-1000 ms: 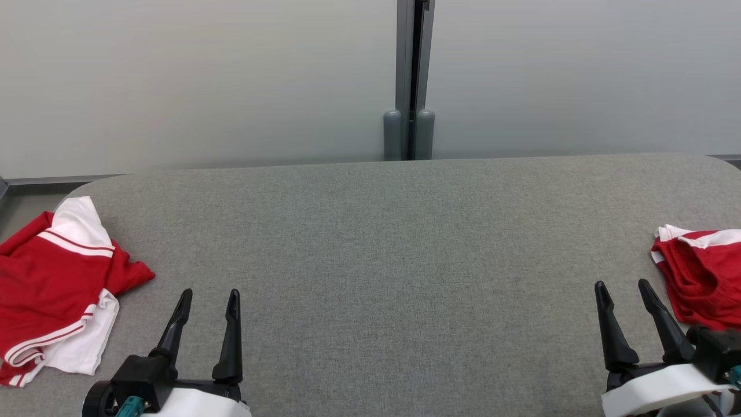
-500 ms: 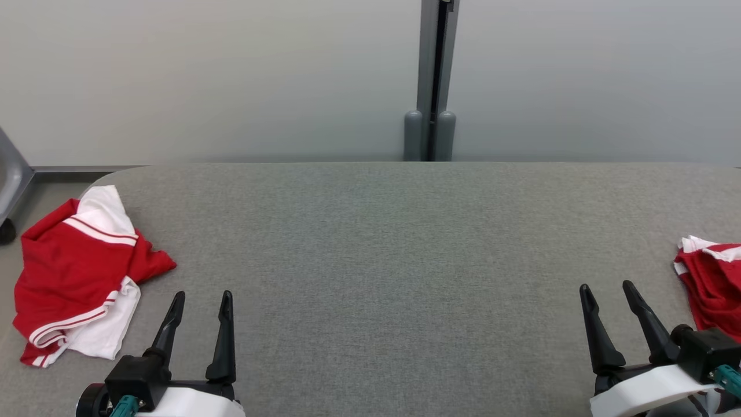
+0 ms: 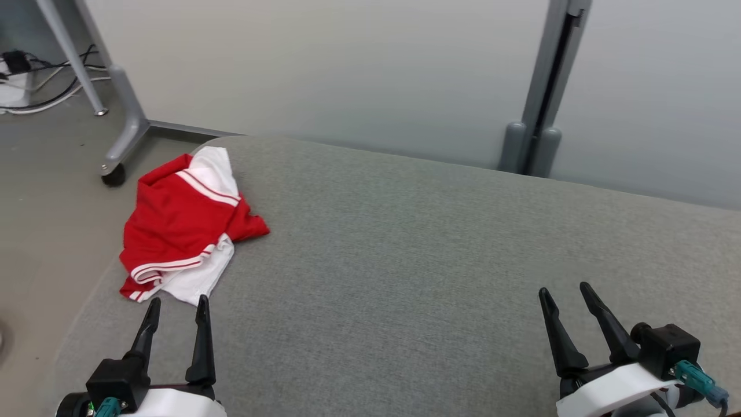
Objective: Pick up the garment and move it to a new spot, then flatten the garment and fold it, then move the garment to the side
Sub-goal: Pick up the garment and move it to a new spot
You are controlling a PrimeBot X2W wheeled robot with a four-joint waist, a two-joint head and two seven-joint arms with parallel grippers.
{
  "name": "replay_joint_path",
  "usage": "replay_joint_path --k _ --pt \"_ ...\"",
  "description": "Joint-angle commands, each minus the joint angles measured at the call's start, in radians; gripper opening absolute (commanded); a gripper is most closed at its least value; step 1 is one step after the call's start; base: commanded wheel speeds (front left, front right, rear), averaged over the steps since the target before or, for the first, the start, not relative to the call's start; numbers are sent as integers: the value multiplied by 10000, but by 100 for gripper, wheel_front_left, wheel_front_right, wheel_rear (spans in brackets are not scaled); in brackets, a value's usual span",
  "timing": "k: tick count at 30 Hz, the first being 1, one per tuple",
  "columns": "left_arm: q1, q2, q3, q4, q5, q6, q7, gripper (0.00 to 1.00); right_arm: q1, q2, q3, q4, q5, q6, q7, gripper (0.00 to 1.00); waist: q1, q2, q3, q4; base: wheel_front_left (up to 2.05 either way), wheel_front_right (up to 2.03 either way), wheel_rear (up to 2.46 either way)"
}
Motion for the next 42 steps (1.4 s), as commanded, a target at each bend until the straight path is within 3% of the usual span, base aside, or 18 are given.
replay_joint_path --k 1,14,19,26,32,39,42 --pt "37 40 49 31 -56 47 -1 100 -53 -62 61 76 54 6 -7 100 0 0 -26 675 0 0 0" --pt "106 96 94 0 -258 92 97 100 -45 -37 131 39 70 6 -13 100 0 0 -35 1454 0 0 0" --pt "-582 241 373 -124 -903 90 1380 100 -163 -173 245 -96 30 6 -14 100 0 0 172 1342 0 0 0" --pt "-2352 1206 628 -141 -1577 -260 3947 100 -481 -485 235 -264 64 4 -14 100 0 0 712 793 0 0 0" --pt "-4219 1992 1182 916 -2539 -420 5777 100 -891 -788 329 -596 8 6 13 100 0 0 1408 119 0 0 0" --pt "-6182 3136 1518 3320 -3194 -769 6590 100 -1622 -1219 332 -1174 -26 6 118 100 0 0 2640 -896 0 0 0" --pt "-6737 3372 1521 4356 -3385 -865 6751 100 -1896 -1343 356 -1361 -4 4 123 100 0 0 3123 -1277 0 0 0"
